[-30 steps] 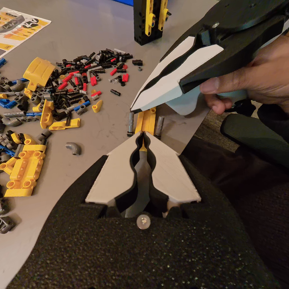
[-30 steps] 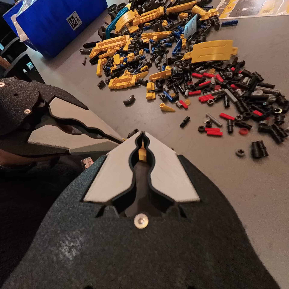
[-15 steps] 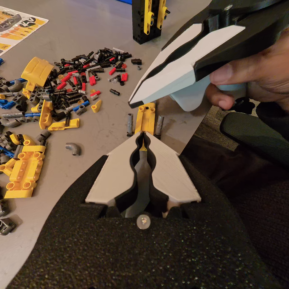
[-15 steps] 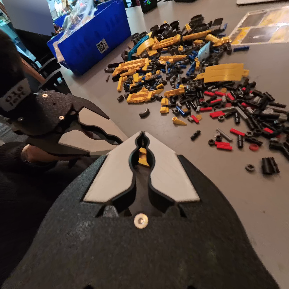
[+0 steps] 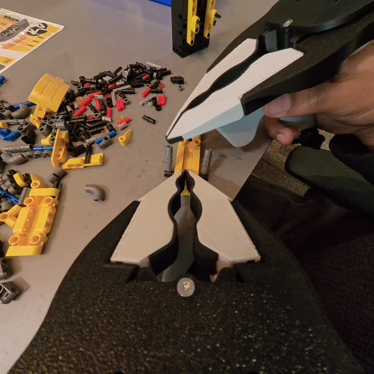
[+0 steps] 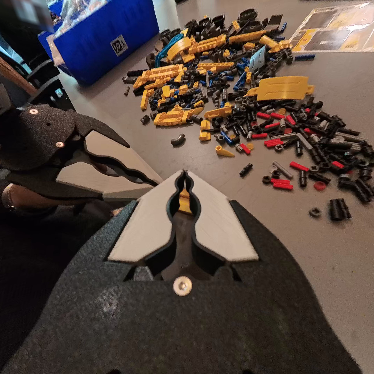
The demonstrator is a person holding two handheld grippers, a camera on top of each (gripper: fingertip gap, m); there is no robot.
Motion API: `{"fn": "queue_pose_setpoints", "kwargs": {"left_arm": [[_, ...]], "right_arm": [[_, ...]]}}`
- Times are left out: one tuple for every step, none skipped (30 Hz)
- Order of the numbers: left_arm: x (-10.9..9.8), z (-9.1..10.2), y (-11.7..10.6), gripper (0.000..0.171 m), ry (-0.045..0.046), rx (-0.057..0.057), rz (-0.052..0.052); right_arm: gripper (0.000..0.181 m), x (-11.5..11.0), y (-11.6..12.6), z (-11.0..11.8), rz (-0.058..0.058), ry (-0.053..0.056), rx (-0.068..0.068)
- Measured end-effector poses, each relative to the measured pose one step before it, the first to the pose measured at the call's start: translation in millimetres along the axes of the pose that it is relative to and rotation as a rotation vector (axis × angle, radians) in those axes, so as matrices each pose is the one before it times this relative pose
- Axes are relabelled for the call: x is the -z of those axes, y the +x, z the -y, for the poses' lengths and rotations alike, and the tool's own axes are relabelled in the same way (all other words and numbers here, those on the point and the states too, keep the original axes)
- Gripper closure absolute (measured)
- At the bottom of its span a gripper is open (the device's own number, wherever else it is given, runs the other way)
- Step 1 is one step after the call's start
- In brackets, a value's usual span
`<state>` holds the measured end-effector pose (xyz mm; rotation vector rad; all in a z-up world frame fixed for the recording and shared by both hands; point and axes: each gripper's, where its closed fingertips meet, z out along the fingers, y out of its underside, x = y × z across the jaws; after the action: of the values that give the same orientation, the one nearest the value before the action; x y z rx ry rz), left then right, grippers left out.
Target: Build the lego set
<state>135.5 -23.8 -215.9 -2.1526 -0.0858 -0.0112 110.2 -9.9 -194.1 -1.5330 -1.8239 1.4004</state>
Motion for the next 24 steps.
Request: {"fn": "queue_pose_setpoints", "kwargs": {"left_arm": [[-0.02, 0.04, -0.01, 0.171, 0.00031, 0.0001, 0.0001], [-0.02, 0.03, -0.05, 0.171, 0.00024, -0.0004, 0.0001], [0.01, -0.03, 0.0, 0.171, -0.00015, -0.0005, 0.0004], [-0.08, 0.05, 0.03, 0.171, 0.00002, -0.0003, 0.0004], [0.01, -0.01, -0.06, 0.171, -0.00012, 0.0, -0.0003], [-0.01, 0.01, 0.03, 0.171, 0.00004, 0.0006, -0.0006], [-0.03, 0.07, -0.1, 0.171, 0.00037, 0.0006, -0.0011], [-0.03, 0.06, 0.08, 0.171, 0.0003, 0.0015, -0.0019], [0.06, 0.1, -0.06, 0.171, -0.00016, 0.0022, -0.002], [-0.09, 0.08, -0.12, 0.171, 0.00003, 0.0005, -0.001], [-0.09, 0.07, -0.03, 0.171, 0.00016, -0.0011, 0.0004], [-0.12, -0.07, -0.06, 0.171, -0.00018, -0.0015, 0.0012], [-0.05, -0.02, 0.0, 0.171, -0.00043, -0.0013, 0.0008], [0.0, -0.01, -0.03, 0.171, -0.00006, -0.0001, 0.0002], [-0.05, -0.02, 0.02, 0.171, -0.00052, 0.0001, -0.0001], [0.03, -0.05, -0.08, 0.171, -0.0004, 0.0002, -0.0001], [0.07, 0.07, -0.03, 0.171, -0.00018, 0.0004, -0.0002], [-0.05, -0.02, 0.07, 0.171, -0.0005, 0.0007, -0.0001], [0.02, -0.04, -0.09, 0.171, -0.00037, 0.0004, 0.0002], [0.0, -0.01, 0.05, 0.171, 0.00001, 0.0001, 0.0004], [-0.07, 0.03, -0.07, 0.171, -0.00015, 0.0001, 0.0006], [0.02, -0.05, 0.03, 0.171, -0.00033, 0.0008, 0.0002], [-0.09, 0.07, -0.04, 0.171, 0.00006, 0.0006, -0.0001], [0.02, -0.04, -0.02, 0.171, -0.00029, -0.0001, 0.0001]], "right_arm": [[0.181, 2.48, -0.08, 3.39, -0.0015, 0.0229, -0.0042], [0.181, 3.11, -1.21, 3.24, 0.0057, 0.0207, -0.0041], [0.181, 3.6, -2.14, 2.65, 0.0104, 0.0169, -0.0013], [0.181, 3.86, -2.33, 1.46, 0.0099, 0.0122, 0.0022], [0.181, 3.91, -2.62, -0.08, 0.0081, 0.0044, 0.0052], [0.181, 3.79, -2.75, -1.27, 0.0065, -0.0002, 0.0075], [0.181, 3.43, -2.28, -2.09, 0.0006, -0.0015, 0.005], [0.181, 2.58, -1.41, -2.57, -0.0049, -0.0021, 0.0007], [0.181, 1.92, -0.94, -2.86, -0.0064, -0.0032, -0.0017], [0.18, 1.18, -1.02, -2.99, -0.004, -0.0043, 0.0006], [0.179, 0.49, -0.39, -2.81, -0.0062, -0.0049, 0.002], [0.178, -0.19, 0.32, -2.97, -0.0081, -0.0072, 0.0025], [0.178, -0.77, 0.35, -2.87, -0.0066, -0.0082, 0.0033], [0.178, -1.22, 0.49, -3.11, -0.0057, -0.0112, 0.0032], [0.178, -1.56, 0.38, -3.18, -0.0039, -0.0139, 0.0038], [0.177, -1.61, 0.5, -2.66, -0.0047, -0.0117, 0.0036], [0.178, -0.17, 0.26, 0.78, -0.0028, 0.007, 0.0001], [0.178, -0.32, 0.18, -0.47, 0.0002, -0.0046, -0.0011], [0.178, 0.03, 0.33, 0.17, 0.0014, -0.0002, -0.0018], [0.178, -0.08, 0.01, 0.02, 0.0035, -0.0009, -0.0016], [0.178, -0.16, 0.4, -0.23, 0.0008, -0.0005, -0.0021], [0.178, 0.03, 1.17, -0.6, -0.0038, -0.0031, -0.0051], [0.178, 0.11, 0.85, -0.47, -0.0014, -0.002, -0.0022], [0.178, 0.29, 0.35, -0.3, 0.0009, 0.0005, 0.0005]]}}
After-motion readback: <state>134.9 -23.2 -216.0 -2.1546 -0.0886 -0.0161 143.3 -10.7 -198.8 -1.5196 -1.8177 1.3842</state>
